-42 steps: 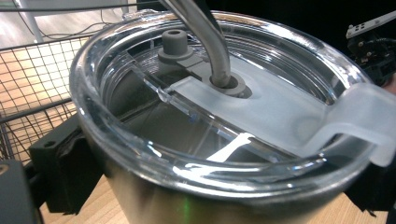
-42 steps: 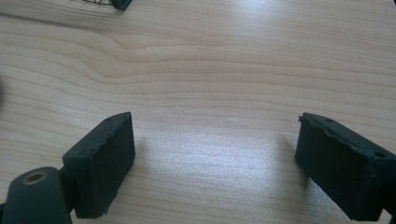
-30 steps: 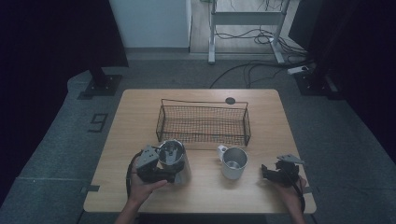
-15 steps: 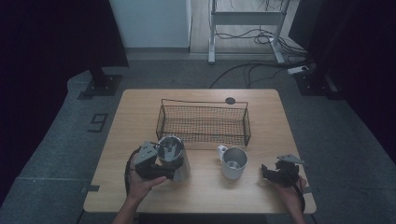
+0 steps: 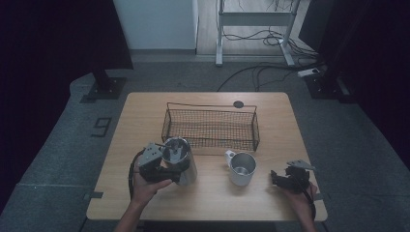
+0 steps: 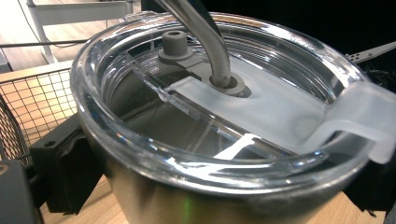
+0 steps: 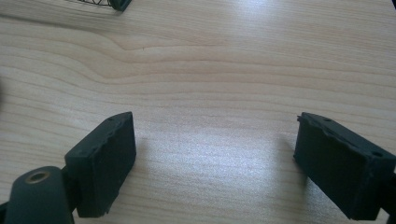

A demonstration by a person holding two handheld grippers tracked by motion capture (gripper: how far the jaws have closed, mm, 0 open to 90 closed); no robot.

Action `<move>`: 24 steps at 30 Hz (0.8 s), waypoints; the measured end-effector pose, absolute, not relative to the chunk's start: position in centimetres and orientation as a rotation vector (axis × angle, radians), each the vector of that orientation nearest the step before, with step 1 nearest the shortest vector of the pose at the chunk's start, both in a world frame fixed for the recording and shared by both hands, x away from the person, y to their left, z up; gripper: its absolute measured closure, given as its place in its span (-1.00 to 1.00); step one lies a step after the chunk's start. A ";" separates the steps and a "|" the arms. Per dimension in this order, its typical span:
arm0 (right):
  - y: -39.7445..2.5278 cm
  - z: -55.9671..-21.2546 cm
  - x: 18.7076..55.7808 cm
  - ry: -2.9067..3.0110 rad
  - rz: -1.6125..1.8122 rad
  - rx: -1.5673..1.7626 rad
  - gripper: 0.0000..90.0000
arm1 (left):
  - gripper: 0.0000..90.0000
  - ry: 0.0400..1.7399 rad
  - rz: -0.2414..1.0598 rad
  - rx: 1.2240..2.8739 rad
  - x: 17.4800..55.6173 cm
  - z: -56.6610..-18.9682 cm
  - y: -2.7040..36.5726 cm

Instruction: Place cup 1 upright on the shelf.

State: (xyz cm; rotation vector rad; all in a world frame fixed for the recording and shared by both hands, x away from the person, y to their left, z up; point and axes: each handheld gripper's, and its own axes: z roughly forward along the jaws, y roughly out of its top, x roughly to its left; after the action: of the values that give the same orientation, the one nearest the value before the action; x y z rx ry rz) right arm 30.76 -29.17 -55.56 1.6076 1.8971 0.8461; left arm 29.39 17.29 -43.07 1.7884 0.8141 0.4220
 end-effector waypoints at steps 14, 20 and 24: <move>-29.2 -55.6 30.8 1.896 0.846 1.608 -0.72 | -0.91 0.825 0.417 1.777 30.1 -42.7 17.6; -29.2 -55.6 30.8 1.896 0.846 1.608 -0.72 | -0.91 0.831 0.420 1.775 30.4 -42.5 17.8; -29.2 -55.6 30.8 1.896 0.846 1.608 -0.72 | -0.91 0.834 0.422 1.779 30.6 -42.5 17.9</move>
State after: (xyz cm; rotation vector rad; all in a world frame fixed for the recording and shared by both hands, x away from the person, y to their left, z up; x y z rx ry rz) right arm 30.76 -29.17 -55.56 1.6082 1.8963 0.8463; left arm 30.65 17.89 -42.46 1.7789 0.8337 0.4219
